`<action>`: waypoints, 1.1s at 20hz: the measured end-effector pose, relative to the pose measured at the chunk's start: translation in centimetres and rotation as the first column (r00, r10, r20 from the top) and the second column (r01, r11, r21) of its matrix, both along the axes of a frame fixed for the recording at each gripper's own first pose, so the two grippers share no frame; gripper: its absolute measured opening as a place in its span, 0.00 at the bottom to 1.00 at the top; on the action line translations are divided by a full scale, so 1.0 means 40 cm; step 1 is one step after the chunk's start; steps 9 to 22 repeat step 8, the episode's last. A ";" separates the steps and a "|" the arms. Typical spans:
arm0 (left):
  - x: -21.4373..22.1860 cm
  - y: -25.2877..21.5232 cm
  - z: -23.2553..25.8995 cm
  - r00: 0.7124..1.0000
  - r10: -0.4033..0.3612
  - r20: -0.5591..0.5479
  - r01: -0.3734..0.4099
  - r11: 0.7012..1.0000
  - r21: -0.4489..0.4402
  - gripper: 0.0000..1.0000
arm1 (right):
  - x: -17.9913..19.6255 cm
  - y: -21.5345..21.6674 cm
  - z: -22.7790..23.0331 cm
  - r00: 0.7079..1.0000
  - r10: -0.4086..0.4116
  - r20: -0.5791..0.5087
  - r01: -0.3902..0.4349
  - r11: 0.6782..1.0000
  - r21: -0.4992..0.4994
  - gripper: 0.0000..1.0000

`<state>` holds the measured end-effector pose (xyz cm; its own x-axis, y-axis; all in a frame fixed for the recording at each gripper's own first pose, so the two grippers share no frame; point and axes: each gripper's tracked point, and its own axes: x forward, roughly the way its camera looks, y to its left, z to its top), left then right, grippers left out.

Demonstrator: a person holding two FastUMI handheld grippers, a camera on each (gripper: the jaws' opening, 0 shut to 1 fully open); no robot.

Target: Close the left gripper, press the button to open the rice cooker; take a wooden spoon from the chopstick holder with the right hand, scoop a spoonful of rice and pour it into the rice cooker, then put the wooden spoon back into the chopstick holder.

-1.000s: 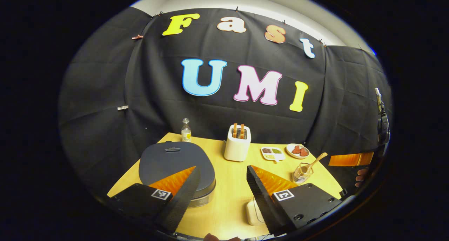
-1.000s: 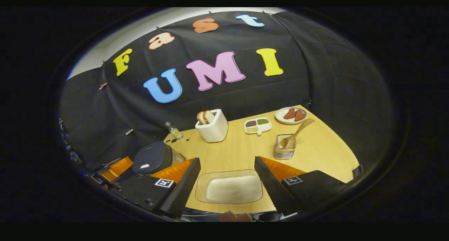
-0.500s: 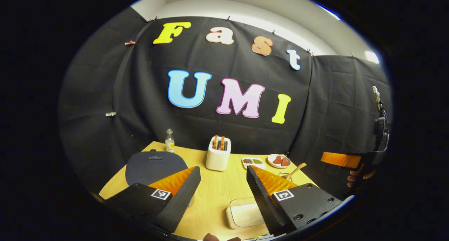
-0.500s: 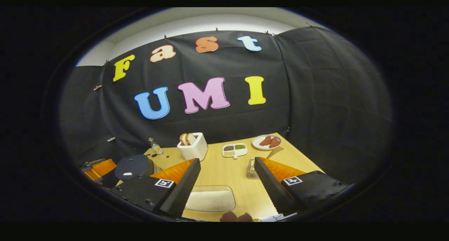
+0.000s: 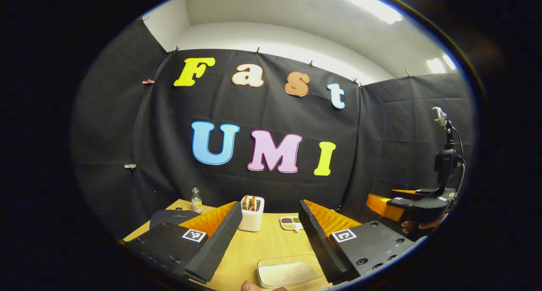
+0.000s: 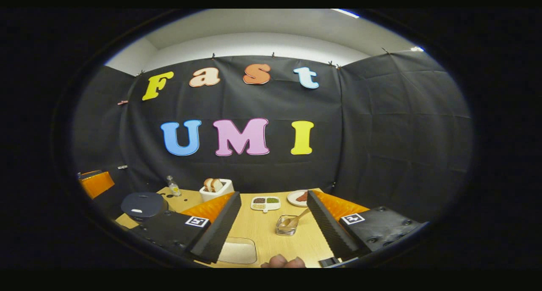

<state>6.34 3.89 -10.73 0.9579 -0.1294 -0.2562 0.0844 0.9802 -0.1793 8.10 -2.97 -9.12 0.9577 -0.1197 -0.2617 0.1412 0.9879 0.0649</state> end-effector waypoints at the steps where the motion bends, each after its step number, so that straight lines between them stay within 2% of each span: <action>1: -0.002 0.008 -0.004 1.000 0.022 -0.011 -0.022 1.000 0.000 0.92 | 0.003 0.012 0.004 1.000 0.020 0.005 -0.020 1.000 -0.004 0.94; 2: -0.003 0.014 -0.003 0.999 0.039 -0.014 -0.039 0.999 -0.002 0.93 | 0.007 0.022 0.009 0.999 0.039 0.013 -0.039 0.999 -0.010 0.91; 3: -0.004 0.021 -0.001 0.998 0.053 -0.014 -0.053 0.999 0.001 0.94 | 0.011 0.035 0.011 0.998 0.063 0.016 -0.063 0.998 -0.015 0.97; 8: -0.010 0.053 0.010 0.995 0.098 -0.004 -0.097 0.994 0.047 0.94 | 0.023 0.096 0.013 0.989 0.146 0.026 -0.146 0.989 -0.021 0.99; 22: -0.010 0.053 0.010 0.995 0.098 -0.004 -0.097 0.994 0.047 0.94 | 0.023 0.096 0.013 0.989 0.146 0.026 -0.146 0.989 -0.021 0.99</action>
